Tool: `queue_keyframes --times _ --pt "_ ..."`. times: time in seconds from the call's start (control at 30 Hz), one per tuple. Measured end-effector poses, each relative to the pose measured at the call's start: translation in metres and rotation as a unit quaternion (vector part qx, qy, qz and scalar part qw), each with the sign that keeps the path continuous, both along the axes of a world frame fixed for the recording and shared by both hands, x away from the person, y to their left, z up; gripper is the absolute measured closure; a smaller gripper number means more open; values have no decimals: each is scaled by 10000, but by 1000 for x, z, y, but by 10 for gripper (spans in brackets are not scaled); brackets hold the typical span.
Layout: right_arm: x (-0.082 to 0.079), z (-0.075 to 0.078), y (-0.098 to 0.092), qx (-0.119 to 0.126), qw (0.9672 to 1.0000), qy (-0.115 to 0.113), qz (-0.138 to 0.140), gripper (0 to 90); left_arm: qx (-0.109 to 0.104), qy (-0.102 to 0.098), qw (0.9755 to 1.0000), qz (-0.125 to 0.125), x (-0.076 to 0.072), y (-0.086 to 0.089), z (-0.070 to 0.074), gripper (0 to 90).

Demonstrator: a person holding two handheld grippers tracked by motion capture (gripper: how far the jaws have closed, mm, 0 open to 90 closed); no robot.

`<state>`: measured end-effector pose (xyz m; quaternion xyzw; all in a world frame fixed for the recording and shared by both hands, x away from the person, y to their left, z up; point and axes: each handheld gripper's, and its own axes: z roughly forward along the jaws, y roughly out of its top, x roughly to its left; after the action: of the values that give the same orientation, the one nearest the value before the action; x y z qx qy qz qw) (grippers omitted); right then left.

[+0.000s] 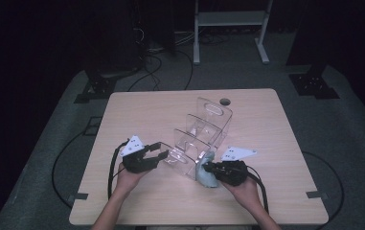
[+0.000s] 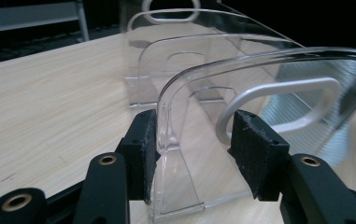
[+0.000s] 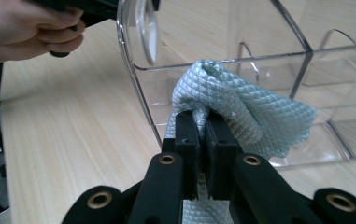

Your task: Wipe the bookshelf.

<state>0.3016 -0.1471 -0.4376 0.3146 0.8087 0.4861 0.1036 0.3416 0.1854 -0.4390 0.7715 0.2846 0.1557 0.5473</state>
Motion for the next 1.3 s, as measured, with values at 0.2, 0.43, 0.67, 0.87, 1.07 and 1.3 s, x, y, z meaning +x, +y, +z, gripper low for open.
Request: queue_keyframes --times 0.2,0.43,0.67,0.87,1.07,1.3 --pt "3 0 -8 54 9998 42 -207 848 76 -29 9999 -136 -1 -3 0 501" --pt "-12 4 3 5 10000 -65 55 848 160 -53 9998 -87 -1 -5 0 473" --pt "-9 3 1 74 9999 37 79 848 87 -18 9998 -163 0 -2 0 509" --pt "-1 1 -7 74 9998 -9 -167 848 98 -40 9992 -381 -2 -4 0 515" --pt "5 2 -17 95 9994 25 -340 849 98 -20 9988 -478 -2 -7 -1 532" --pt "-8 7 -11 168 9998 58 -92 849 138 -23 9992 -373 -1 -10 -2 571"
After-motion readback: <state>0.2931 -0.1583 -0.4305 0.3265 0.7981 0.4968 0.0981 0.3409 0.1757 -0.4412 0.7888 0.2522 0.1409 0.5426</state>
